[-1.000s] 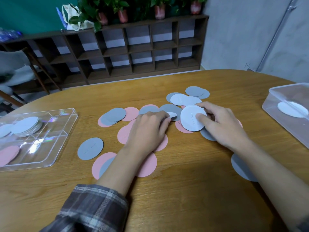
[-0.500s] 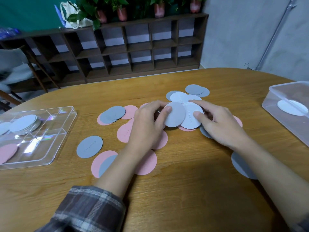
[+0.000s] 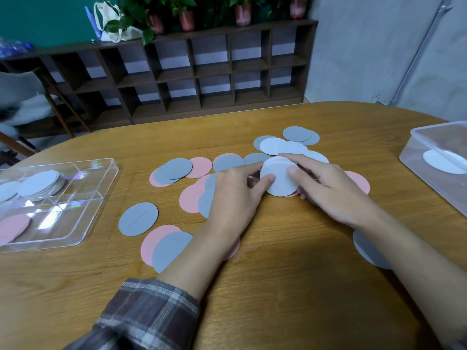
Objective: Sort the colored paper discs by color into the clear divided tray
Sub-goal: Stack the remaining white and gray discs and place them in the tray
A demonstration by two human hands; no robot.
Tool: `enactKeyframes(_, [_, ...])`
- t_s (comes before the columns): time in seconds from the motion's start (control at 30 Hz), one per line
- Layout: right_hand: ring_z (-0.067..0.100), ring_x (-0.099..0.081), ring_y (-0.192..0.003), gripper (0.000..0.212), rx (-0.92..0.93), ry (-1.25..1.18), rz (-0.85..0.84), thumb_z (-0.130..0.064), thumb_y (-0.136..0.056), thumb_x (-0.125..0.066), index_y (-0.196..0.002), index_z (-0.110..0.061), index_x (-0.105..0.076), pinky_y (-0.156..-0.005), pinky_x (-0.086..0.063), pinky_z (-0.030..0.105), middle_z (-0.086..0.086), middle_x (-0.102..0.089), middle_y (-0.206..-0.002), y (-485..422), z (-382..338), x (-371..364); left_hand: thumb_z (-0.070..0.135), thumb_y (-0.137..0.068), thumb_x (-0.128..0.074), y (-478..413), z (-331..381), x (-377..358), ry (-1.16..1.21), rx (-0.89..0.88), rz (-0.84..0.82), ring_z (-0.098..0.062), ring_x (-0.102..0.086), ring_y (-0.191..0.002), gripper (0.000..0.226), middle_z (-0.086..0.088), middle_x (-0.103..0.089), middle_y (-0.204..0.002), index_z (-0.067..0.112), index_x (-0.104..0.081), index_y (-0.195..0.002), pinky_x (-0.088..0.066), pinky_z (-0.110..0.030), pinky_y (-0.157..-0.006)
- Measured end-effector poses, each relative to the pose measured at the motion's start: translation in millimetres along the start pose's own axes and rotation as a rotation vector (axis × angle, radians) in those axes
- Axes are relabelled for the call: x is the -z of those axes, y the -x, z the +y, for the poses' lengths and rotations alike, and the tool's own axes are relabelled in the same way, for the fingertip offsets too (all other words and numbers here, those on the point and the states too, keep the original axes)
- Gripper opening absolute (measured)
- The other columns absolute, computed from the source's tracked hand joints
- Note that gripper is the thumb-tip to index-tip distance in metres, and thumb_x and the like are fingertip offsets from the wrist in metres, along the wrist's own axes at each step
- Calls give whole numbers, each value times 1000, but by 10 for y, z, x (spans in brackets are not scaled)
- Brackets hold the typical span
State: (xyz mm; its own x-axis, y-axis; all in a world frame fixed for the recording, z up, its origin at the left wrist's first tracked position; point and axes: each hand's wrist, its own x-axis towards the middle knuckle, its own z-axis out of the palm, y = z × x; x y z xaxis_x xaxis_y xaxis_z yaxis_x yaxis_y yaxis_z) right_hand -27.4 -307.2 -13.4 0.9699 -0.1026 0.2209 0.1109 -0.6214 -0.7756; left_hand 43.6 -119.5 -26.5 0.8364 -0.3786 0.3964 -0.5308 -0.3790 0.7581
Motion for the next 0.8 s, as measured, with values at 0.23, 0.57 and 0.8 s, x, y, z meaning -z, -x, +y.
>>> enactKeyframes(0.23, [9, -57, -75, 26, 42, 130, 32, -27, -101, -60, -124, -39, -61, -63, -41, 16, -3, -65, -80, 29, -23, 19, 34, -96, -69, 15, 17, -14, -69, -44, -16, -14, -71, -75, 19, 2, -76, -75, 21, -80, -105, -58, -40, -71])
enactKeyframes(0.57, [20, -70, -94, 23, -71, -74, 150, -20, -100, -62, -116, -36, -68, -85, -58, 45, -9, -76, -103, 212, 172, 414, 32, -99, -67, -67, 50, -103, -172, -168, -145, -6, -59, -90, 32, 4, -74, -107, 17, -72, -127, -51, -31, -87])
enactKeyframes(0.8, [8, -68, -104, 23, -134, -77, 327, -23, -100, -62, -117, -37, -67, -94, -55, 48, -15, -74, -109, 291, 478, 746, 34, -100, -66, -248, 206, -339, -282, -208, -234, -17, -52, -133, 42, 3, -65, -139, 15, -66, -138, -44, -31, -106])
